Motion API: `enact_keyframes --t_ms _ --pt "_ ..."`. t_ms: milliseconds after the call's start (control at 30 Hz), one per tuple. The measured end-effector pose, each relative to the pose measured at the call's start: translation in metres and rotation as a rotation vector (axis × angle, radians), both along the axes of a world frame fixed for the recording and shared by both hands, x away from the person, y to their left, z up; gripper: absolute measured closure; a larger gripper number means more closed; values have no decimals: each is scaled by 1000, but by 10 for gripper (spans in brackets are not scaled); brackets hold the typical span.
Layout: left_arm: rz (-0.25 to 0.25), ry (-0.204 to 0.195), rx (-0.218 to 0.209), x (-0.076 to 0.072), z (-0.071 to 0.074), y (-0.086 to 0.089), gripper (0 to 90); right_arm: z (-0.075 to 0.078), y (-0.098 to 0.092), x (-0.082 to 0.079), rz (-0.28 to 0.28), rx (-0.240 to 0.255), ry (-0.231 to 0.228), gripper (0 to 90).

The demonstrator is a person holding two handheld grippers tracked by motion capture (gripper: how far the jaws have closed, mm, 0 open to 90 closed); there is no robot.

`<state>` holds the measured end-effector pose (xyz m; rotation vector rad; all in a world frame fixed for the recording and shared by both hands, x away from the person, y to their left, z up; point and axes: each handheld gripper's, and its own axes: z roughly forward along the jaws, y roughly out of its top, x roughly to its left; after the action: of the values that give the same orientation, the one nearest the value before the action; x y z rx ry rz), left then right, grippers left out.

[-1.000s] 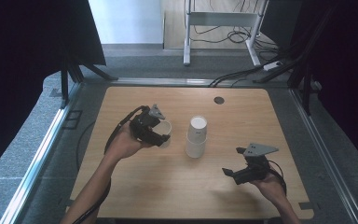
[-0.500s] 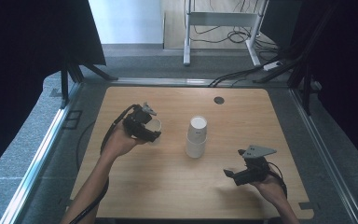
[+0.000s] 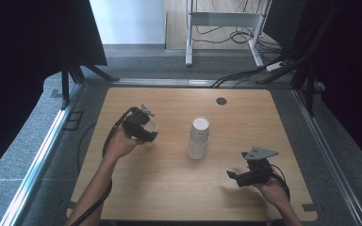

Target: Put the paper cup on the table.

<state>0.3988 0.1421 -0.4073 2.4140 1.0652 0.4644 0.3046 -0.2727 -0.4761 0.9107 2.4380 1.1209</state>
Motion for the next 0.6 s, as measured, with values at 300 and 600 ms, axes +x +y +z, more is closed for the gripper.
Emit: enact_keyframes --t_ms 300,600 --pt "43 4 14 8 -19 2 282 -3 1 1 2 -12 2 42" --pt "67 9 26 10 -30 -1 271 -4 2 1 5 -19 6 48"
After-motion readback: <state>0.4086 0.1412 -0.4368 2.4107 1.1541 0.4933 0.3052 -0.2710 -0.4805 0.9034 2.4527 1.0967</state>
